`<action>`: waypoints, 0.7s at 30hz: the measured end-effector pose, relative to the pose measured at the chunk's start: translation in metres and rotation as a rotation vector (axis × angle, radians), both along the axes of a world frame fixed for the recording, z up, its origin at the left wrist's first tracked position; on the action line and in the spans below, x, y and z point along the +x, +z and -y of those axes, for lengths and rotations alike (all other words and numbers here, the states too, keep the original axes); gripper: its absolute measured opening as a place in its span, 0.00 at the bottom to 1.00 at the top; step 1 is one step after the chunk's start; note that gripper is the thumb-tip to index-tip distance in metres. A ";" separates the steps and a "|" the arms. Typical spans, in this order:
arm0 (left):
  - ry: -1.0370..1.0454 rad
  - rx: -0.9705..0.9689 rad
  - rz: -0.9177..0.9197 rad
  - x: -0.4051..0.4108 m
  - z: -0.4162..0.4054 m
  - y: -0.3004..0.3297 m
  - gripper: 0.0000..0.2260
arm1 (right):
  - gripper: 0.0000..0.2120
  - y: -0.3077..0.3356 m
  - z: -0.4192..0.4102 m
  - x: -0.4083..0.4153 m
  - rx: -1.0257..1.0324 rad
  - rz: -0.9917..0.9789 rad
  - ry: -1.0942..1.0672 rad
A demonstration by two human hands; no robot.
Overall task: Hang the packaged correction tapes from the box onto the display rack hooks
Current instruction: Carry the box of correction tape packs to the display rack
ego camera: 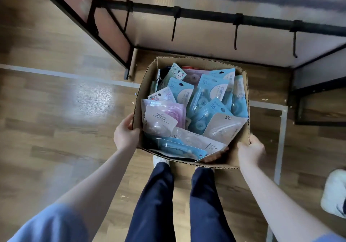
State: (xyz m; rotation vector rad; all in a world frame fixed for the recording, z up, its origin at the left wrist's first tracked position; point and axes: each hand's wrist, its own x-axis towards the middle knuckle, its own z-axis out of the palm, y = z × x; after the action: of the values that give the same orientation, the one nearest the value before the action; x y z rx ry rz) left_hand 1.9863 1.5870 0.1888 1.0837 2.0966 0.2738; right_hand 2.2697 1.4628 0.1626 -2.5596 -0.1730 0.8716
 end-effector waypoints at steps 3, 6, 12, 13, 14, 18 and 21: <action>0.012 -0.040 -0.011 0.002 0.005 -0.027 0.27 | 0.14 -0.029 0.002 0.002 -0.015 0.013 0.032; -0.001 -0.056 -0.017 0.003 -0.002 -0.058 0.27 | 0.14 -0.055 -0.002 0.003 -0.025 0.019 0.041; -0.029 -0.079 -0.037 0.000 -0.012 -0.120 0.25 | 0.18 -0.110 -0.008 0.001 -0.024 0.012 0.032; -0.029 -0.075 -0.037 0.000 -0.016 -0.130 0.25 | 0.18 -0.119 -0.012 0.001 -0.012 0.009 0.020; -0.019 -0.071 -0.039 0.000 -0.021 -0.140 0.24 | 0.19 -0.129 -0.017 0.000 0.001 0.008 0.009; -0.003 -0.058 -0.048 0.001 -0.026 -0.176 0.23 | 0.19 -0.159 -0.025 -0.004 0.029 0.013 -0.017; -0.004 -0.038 -0.050 0.000 -0.027 -0.200 0.23 | 0.19 -0.183 -0.029 -0.004 0.054 0.016 0.001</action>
State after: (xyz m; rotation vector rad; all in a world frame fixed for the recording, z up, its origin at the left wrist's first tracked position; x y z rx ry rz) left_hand 1.9861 1.6142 -0.0115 1.0831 2.1350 0.2062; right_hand 2.2653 1.4916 -0.0207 -2.5168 -0.2002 0.8355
